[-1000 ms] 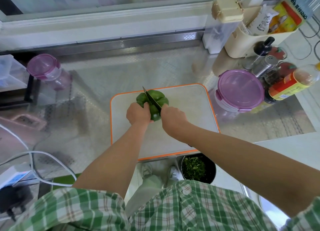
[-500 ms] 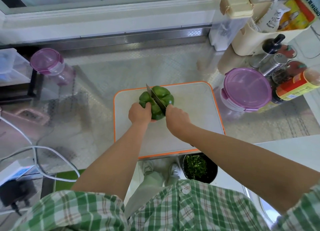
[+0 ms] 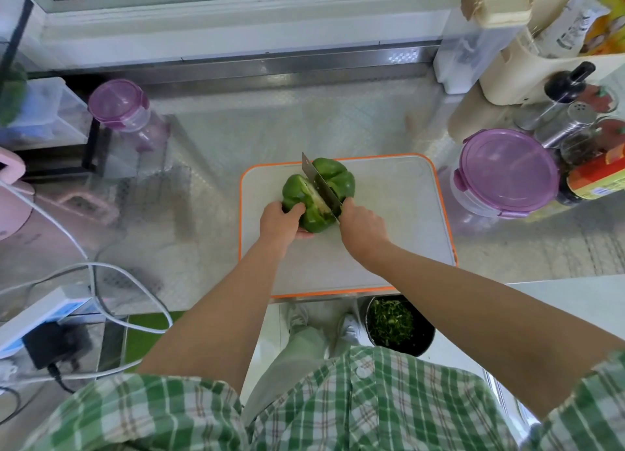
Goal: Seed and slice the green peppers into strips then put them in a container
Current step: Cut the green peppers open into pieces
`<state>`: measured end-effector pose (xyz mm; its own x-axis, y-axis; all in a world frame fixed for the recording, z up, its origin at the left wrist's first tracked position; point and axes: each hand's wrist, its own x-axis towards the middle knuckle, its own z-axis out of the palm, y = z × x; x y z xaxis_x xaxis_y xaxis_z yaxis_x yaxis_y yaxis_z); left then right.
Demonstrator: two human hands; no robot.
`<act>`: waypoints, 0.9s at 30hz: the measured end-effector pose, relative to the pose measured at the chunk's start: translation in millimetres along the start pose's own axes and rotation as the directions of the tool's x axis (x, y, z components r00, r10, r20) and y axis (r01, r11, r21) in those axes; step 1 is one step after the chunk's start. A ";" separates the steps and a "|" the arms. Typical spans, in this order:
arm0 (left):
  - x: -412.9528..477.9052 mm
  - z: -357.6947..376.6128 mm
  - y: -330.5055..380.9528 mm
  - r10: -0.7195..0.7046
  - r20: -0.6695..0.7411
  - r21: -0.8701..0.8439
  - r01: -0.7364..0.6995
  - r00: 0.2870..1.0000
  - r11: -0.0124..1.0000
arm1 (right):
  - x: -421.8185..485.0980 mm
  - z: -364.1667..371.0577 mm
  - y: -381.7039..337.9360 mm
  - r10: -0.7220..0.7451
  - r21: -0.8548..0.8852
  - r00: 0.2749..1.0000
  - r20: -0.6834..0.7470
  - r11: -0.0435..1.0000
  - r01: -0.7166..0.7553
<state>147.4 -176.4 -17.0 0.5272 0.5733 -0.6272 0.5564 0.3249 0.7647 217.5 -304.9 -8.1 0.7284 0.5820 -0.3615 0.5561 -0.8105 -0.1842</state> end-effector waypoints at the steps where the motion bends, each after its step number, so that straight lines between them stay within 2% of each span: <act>1: 0.4 -1.0 0.5 0.001 -0.002 0.008 -0.001 1.000 1.000 | 0.7 -2.7 -0.1 0.001 -0.013 1.000 0.005 1.000 -0.001; 5: 1.6 -11.2 2.0 -0.003 0.009 0.031 0.003 1.000 1.000 | -1.9 -6.9 2.6 -0.006 -0.053 1.000 0.010 0.999 0.007; 14: -1.2 -22.0 -7.4 -0.102 0.002 -0.069 0.102 0.995 0.992 | 2.5 4.7 1.1 0.012 -0.052 1.000 -0.006 0.999 -0.012; 19: -0.9 -27.6 -5.8 -0.124 -0.017 -0.094 0.122 0.992 0.988 | 3.9 0.5 4.4 0.086 0.110 0.994 0.060 0.990 -0.093; 23: 4.5 -28.3 -5.6 -0.062 -0.071 0.043 0.065 0.996 0.997 | 0.0 -16.8 12.7 0.060 0.165 0.996 0.064 0.984 -0.070; 27: 3.7 -26.7 -1.0 -0.059 -0.021 0.090 0.060 0.998 0.994 | -11.0 -18.8 14.9 0.021 0.166 0.999 0.040 0.986 -0.028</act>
<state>131.6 -154.6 -16.2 0.4800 0.5691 -0.6676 0.6428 0.2897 0.7091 225.3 -322.2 10.3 0.7234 0.5615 -0.4017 0.4616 -0.8260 -0.3234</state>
